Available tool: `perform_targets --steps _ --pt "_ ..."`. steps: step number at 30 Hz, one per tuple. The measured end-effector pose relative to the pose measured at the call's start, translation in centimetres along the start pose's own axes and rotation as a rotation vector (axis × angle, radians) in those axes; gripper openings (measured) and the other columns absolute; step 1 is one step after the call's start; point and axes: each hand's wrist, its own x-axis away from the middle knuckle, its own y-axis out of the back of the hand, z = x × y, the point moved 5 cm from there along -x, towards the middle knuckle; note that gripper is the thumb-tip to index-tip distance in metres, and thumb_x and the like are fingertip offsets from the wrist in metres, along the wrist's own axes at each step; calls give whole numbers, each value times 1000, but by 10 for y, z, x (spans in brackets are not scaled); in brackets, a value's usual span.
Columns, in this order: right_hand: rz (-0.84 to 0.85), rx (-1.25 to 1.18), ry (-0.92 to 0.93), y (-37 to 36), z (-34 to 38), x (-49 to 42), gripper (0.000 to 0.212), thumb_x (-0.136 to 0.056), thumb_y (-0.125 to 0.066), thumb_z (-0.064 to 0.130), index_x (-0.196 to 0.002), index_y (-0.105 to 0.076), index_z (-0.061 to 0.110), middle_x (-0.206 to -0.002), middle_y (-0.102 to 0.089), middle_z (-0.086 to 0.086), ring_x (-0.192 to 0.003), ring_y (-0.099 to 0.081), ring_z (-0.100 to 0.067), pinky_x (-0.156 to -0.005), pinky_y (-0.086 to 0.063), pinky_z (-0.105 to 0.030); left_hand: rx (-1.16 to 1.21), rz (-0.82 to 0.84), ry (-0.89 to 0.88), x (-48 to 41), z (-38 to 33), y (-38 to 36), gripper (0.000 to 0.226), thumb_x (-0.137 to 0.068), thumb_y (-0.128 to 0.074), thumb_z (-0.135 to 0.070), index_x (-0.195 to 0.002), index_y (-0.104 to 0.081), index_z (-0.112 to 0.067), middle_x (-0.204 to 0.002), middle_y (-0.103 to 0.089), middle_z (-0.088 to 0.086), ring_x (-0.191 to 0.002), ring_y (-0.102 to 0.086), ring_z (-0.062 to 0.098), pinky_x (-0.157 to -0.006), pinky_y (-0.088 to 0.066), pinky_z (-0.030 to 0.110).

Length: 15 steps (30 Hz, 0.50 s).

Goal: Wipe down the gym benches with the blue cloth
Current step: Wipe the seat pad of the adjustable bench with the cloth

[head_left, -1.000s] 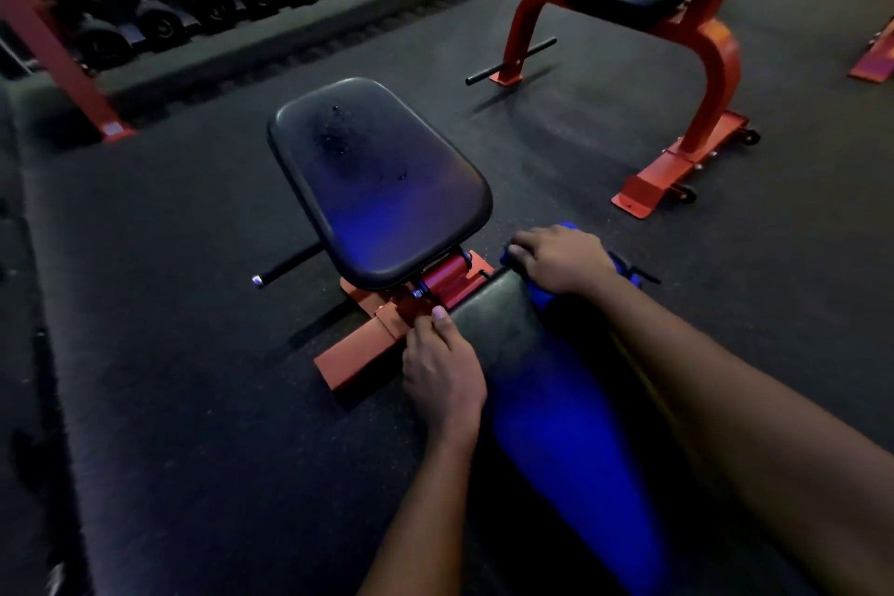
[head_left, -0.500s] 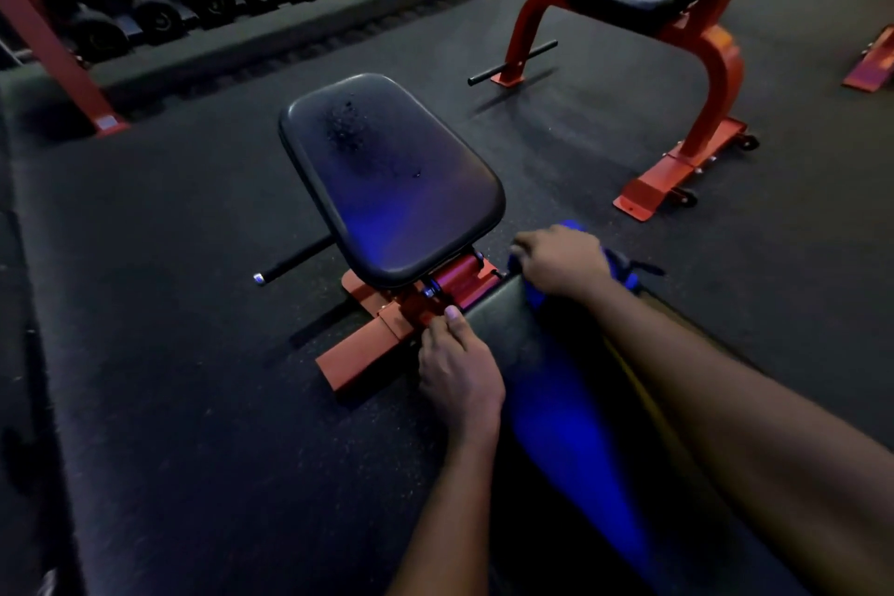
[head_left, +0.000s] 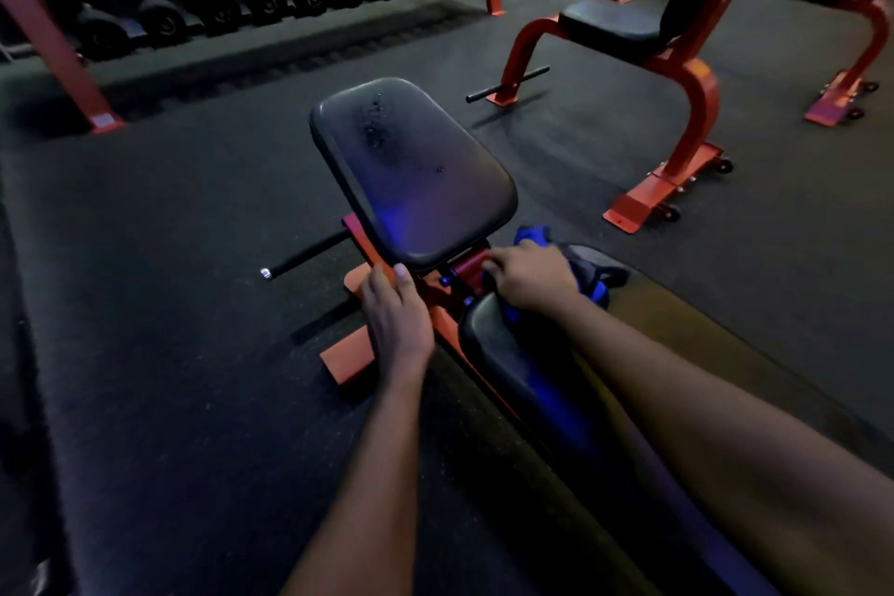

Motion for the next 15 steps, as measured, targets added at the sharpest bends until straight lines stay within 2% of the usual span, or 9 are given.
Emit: perform_targets --steps 2,4,6,8,10,13,15 --pt "57 -42 103 -7 18 8 30 -101 -39 47 -114 -61 31 -112 -65 -8 -113 -57 -27 -89 -45 -39 -27 138 -15 -22 -4 0 57 -106 -27 -34 -152 -24 -1 -160 -21 15 -148 -18 23 -115 -10 24" --pt "71 -89 76 -3 18 8 32 -101 -38 48 -117 -60 31 -115 -64 -9 -115 -57 -29 -91 -45 -41 -45 262 -15 -33 -1 -3 60 -106 -23 -38 -154 -19 -2 -163 -14 10 -150 -10 17 -117 -4 22" --pt "6 -40 -8 -1 19 9 31 -101 -38 46 -111 -61 29 -112 -64 -12 -112 -56 -32 -89 -44 -42 -38 309 -15 -36 2 -4 60 -106 -22 -40 -154 -20 -4 -163 -14 10 -150 -10 17 -117 -4 22" --pt "18 -20 67 -8 34 16 28 -100 -40 45 -106 -61 28 -109 -65 -8 -112 -56 -29 -88 -46 -41 -25 299 -1 -37 5 -3 59 -106 -22 -40 -154 -22 -4 -162 -17 10 -150 -13 18 -118 -6 23" --pt "79 -71 150 -8 44 22 27 -102 -41 43 -110 -61 28 -111 -65 -4 -117 -53 -24 -91 -46 -42 -33 304 7 -36 8 -2 59 -106 -22 -41 -154 -22 -7 -162 -18 10 -150 -15 20 -119 -8 27" --pt "34 -3 59 0 48 21 29 -101 -40 41 -111 -63 28 -112 -66 -5 -115 -54 -27 -90 -44 -42 -28 333 6 -38 7 -3 59 -106 -22 -42 -154 -23 -7 -161 -19 10 -149 -16 22 -118 -10 28" --pt "38 86 205 -9 78 37 26 -96 -44 37 -109 -63 26 -107 -67 -6 -106 -58 -30 -86 -44 -40 -31 328 3 -40 5 -4 58 -106 -22 -40 -153 -25 -5 -161 -21 12 -149 -18 23 -117 -11 26"
